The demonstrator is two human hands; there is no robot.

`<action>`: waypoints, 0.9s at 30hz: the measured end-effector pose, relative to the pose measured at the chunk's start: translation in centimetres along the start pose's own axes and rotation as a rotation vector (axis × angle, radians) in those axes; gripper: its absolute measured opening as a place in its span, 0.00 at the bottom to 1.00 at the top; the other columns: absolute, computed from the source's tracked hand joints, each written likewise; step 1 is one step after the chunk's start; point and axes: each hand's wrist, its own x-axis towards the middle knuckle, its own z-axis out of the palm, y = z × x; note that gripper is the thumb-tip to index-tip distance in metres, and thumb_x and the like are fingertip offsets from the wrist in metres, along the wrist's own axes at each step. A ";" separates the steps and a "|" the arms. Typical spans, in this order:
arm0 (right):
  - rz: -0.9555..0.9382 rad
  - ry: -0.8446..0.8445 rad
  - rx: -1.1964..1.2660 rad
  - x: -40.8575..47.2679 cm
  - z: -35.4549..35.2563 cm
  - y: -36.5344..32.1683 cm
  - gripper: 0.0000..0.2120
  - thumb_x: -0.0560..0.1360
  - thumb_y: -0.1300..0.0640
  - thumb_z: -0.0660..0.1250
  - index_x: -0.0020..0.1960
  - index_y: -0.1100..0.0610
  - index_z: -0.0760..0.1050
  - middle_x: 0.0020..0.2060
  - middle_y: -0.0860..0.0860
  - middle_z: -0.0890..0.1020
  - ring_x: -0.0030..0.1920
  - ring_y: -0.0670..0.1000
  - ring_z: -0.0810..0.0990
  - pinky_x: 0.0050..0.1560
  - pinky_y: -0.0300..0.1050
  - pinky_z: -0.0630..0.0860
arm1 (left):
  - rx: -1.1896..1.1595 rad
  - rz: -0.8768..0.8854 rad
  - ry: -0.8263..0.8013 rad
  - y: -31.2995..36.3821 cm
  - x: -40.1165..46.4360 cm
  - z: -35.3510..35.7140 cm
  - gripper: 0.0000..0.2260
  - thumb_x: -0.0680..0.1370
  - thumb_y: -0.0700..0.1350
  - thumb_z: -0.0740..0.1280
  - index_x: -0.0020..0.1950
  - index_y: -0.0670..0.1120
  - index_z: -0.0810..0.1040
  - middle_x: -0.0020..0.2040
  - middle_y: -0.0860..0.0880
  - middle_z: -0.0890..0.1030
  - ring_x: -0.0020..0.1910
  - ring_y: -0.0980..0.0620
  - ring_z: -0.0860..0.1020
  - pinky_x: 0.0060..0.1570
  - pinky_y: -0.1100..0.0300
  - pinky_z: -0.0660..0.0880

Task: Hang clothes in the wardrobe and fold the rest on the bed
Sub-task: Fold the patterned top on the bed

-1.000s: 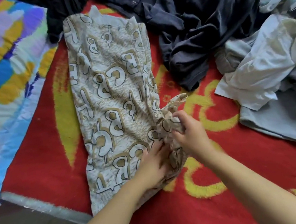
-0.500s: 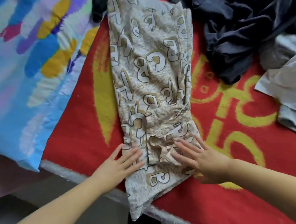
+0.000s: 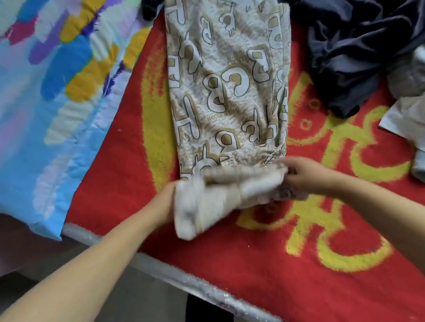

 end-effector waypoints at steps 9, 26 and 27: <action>0.080 0.760 -0.140 4.1 -0.9 -1.8 0.21 0.78 0.57 0.59 0.70 0.59 0.66 0.66 0.59 0.71 0.65 0.59 0.69 0.66 0.58 0.67 | 0.446 -0.015 0.670 2.7 4.5 1.3 0.25 0.79 0.49 0.63 0.74 0.42 0.62 0.69 0.40 0.69 0.67 0.41 0.67 0.66 0.47 0.65; 0.058 -0.142 -0.828 4.0 2.0 -4.4 0.44 0.75 0.73 0.55 0.76 0.40 0.37 0.78 0.53 0.42 0.75 0.68 0.37 0.69 0.73 0.52 | 1.200 -0.012 -0.049 3.0 4.6 3.9 0.40 0.76 0.29 0.56 0.77 0.50 0.34 0.75 0.32 0.35 0.75 0.36 0.36 0.74 0.45 0.44; 0.051 -0.220 -0.810 2.9 1.9 -4.5 0.42 0.76 0.71 0.55 0.77 0.40 0.39 0.78 0.53 0.45 0.75 0.68 0.39 0.69 0.72 0.53 | 1.145 -0.052 -0.170 3.5 3.4 3.6 0.40 0.76 0.29 0.56 0.77 0.52 0.35 0.75 0.33 0.35 0.76 0.37 0.37 0.74 0.46 0.48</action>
